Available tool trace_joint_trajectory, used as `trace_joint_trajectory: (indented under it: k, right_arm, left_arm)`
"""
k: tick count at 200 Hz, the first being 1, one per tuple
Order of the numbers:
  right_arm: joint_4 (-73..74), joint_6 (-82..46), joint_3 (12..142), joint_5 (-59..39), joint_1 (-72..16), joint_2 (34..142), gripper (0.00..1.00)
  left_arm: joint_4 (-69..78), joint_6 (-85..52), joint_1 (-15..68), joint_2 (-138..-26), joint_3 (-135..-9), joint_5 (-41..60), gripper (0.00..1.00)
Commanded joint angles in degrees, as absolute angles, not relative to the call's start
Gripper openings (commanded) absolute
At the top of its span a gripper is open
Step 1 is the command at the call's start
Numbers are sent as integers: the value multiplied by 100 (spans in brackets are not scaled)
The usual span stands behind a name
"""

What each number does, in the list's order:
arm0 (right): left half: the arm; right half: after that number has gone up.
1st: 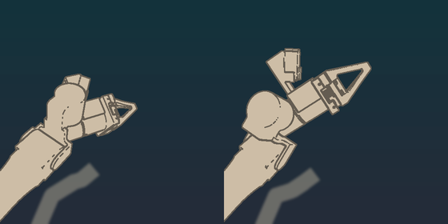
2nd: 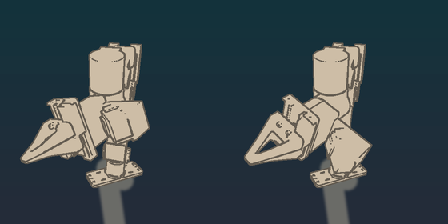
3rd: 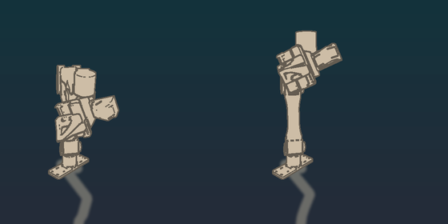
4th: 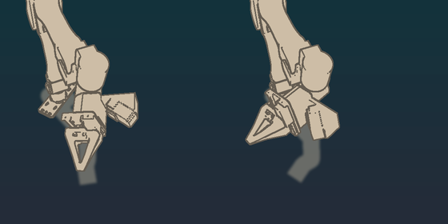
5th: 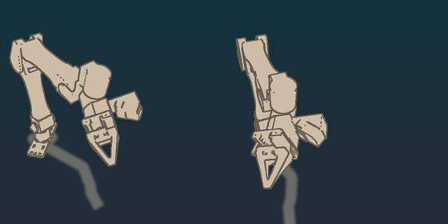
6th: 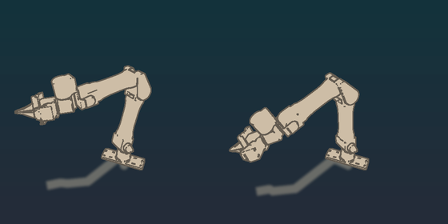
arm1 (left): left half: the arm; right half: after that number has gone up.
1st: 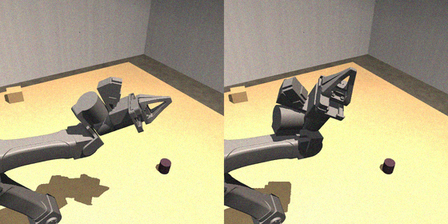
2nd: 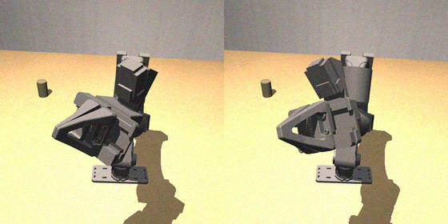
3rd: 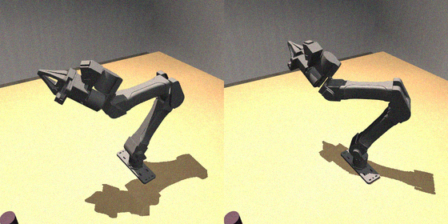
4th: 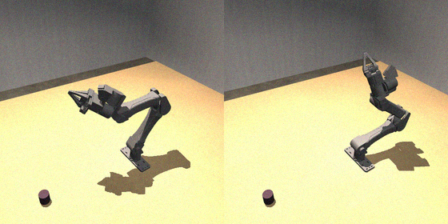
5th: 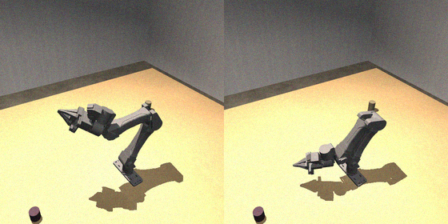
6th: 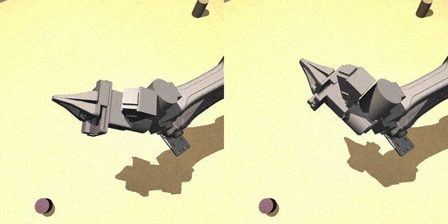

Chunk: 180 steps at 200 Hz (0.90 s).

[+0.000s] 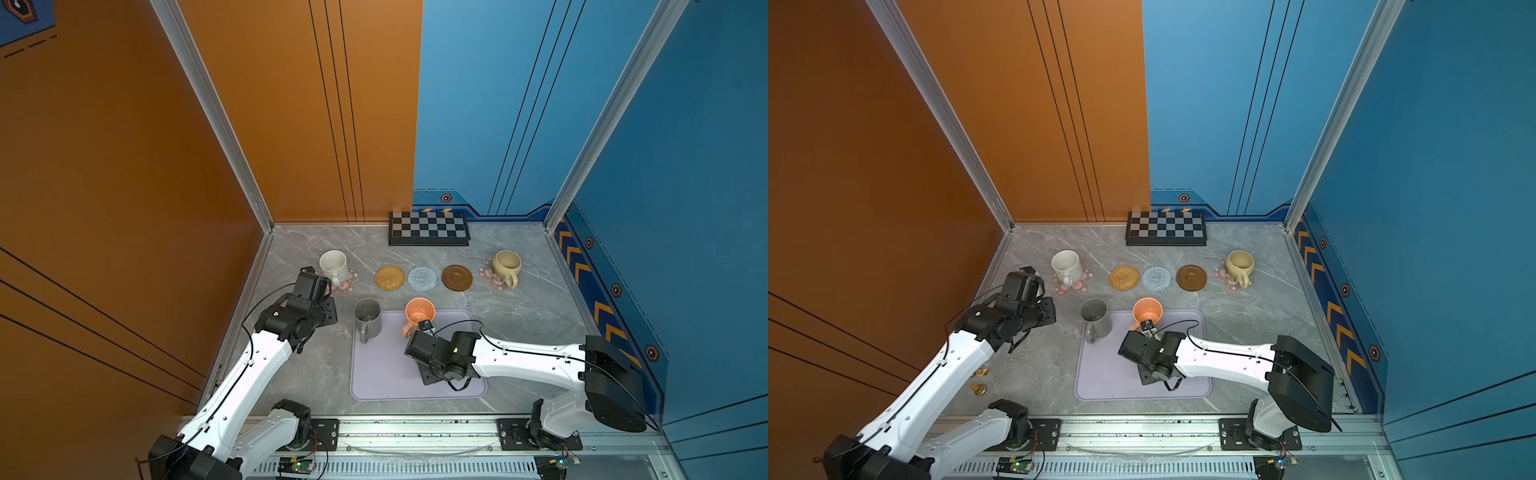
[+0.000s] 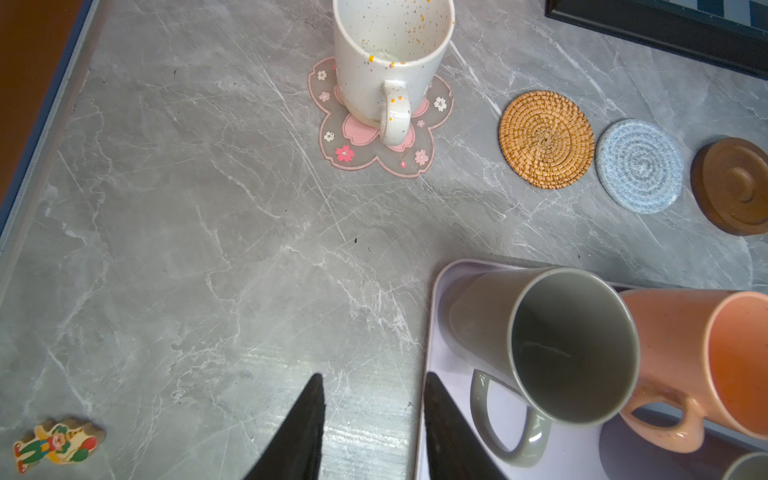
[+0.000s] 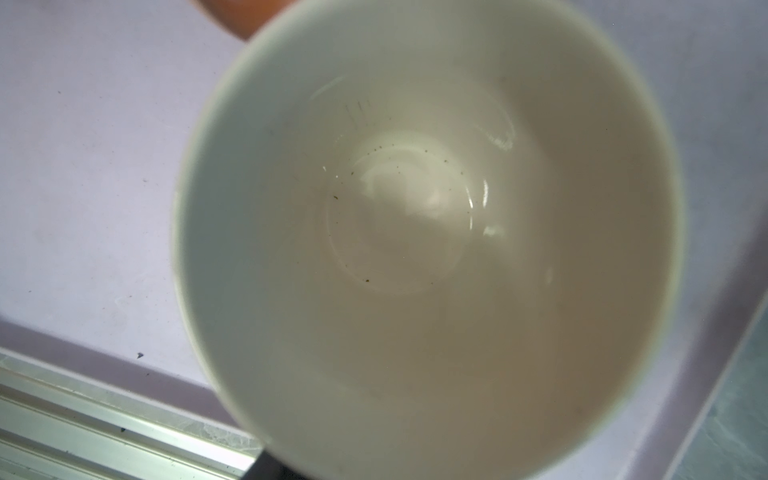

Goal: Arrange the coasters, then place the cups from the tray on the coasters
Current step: 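Lower the right gripper onto the white mug's rim and close it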

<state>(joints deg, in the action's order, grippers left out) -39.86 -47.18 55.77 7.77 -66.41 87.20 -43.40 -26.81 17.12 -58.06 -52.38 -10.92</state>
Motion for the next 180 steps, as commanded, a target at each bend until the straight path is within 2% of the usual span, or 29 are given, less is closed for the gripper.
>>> trace_joint_trajectory:
  k: [1,41,117,180]
  right_arm:
    - [-3981,-4784,5700,924,-6613,8861,35]
    - [-3981,-4805,5713,949,-6609,8939,30]
    - [-3981,-4843,5639,995,-6598,8826,3]
    - [-4082,-4996,5448,1194,-6670,8439,0]
  left_arm:
    - [-4465,-2637,1638,-5748,-5118,-1073,40]
    - [-4467,-2643,1625,-5704,-5085,-1055,40]
    - [-4469,-2667,1600,-5704,-5023,-1048,40]
    - [-4467,-2716,1600,-5674,-5015,-1028,40]
